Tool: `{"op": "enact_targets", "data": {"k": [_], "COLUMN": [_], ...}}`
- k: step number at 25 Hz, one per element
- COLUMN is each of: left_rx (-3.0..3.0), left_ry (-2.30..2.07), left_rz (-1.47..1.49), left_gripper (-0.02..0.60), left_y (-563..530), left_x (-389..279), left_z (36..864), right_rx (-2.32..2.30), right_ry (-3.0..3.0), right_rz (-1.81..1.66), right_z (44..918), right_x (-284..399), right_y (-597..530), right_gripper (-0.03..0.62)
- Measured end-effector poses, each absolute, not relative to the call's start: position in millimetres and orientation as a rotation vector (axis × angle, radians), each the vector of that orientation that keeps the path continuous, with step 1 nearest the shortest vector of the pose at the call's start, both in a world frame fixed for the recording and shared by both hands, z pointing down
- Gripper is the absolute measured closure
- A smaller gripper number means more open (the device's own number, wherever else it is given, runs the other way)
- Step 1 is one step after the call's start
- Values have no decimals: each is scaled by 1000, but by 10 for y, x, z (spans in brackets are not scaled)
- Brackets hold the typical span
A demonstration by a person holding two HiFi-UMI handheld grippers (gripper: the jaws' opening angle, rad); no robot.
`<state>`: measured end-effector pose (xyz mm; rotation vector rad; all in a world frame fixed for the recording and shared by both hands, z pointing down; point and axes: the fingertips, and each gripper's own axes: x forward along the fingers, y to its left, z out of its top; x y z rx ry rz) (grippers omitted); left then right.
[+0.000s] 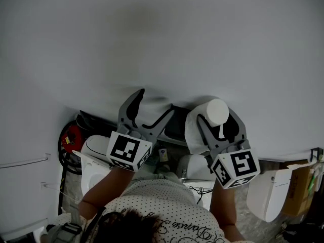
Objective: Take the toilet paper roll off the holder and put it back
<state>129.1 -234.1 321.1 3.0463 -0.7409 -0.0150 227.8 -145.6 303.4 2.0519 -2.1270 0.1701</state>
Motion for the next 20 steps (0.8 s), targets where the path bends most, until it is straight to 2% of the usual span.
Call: {"op": "enact_targets", "data": {"k": [20], "left_rx": [3032], "left_ry": [-761], "left_rz": [6], "left_gripper": [201], "left_y": [-2373], "left_x": [1234], "left_z": [3263], "right_rx": [1960], "right_ry": [-2107], "right_rz": [258], "right_z": [3408], "right_x": [2125], "right_y": [-1532], "right_gripper": [298]}}
